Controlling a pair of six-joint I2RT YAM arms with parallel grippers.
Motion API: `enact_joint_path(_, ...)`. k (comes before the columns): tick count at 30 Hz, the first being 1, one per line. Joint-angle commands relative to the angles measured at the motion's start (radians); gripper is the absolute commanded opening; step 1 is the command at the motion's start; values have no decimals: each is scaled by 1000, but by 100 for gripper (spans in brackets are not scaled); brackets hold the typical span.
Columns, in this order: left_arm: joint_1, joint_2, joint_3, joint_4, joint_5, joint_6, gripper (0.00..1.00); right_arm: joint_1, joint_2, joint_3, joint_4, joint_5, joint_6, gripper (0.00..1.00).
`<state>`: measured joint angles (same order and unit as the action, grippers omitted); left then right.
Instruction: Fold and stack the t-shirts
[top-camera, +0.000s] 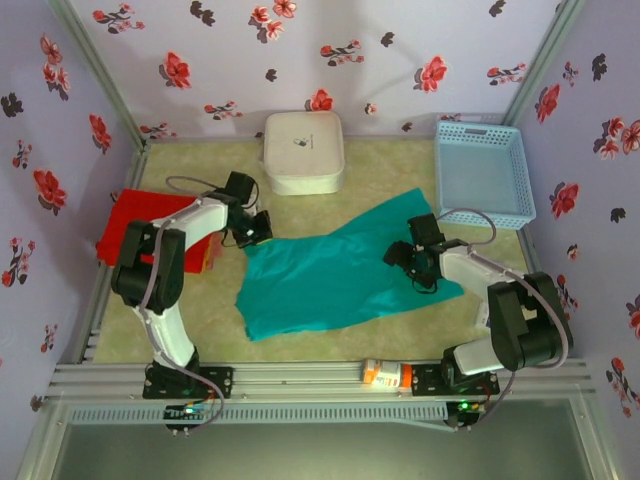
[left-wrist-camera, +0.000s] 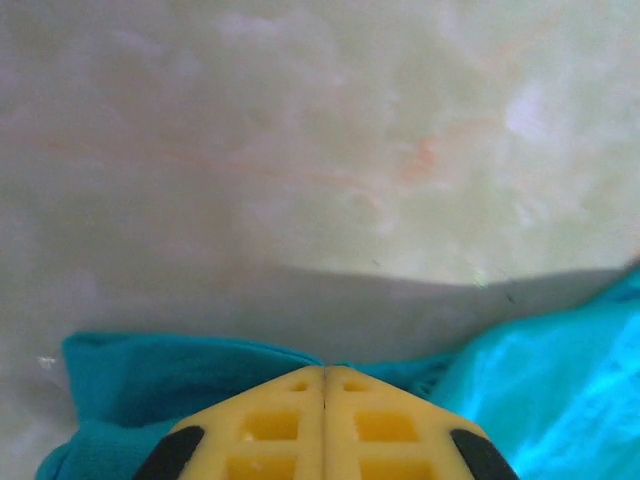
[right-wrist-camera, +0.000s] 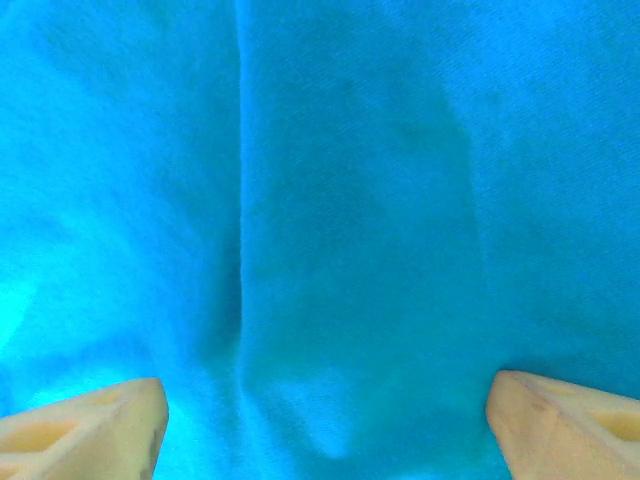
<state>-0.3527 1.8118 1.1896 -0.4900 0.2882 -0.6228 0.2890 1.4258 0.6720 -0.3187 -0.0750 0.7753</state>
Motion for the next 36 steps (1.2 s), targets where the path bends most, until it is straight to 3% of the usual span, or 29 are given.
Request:
enact_joint_path(1, -46, -97, -25, 11, -16, -21, 0, 6, 29, -40, -7, 6, 35, 85)
enact_joint_path(5, -149, -174, -35, -33, -81, -49, 0, 5, 31, -39, -9, 7, 35, 85)
enact_joint_path(11, -392, -285, -121, -38, -299, -183, 0, 2, 32, -38, -9, 6, 39, 85)
enact_joint_path(16, -597, -231, -140, -64, -459, -240, 0, -8, 50, -37, -2, -13, 39, 85)
enact_joint_path(21, -711, -95, -32, -209, -555, -197, 33, -9, 59, -33, 8, -18, 42, 85)
enact_joint_path(25, -734, -134, 14, -249, -569, -152, 46, -11, 69, -30, 6, -23, 39, 85)
enact_joint_path(27, -732, -183, 25, -265, -556, -136, 57, -12, 70, -28, 4, -25, 36, 85)
enact_joint_path(32, -689, -340, -1, -283, -507, -125, 57, -14, 72, -29, 6, -25, 35, 85)
enact_joint_path(36, -577, -476, -136, -225, -413, -147, 55, -13, 79, -27, 13, -35, 35, 85)
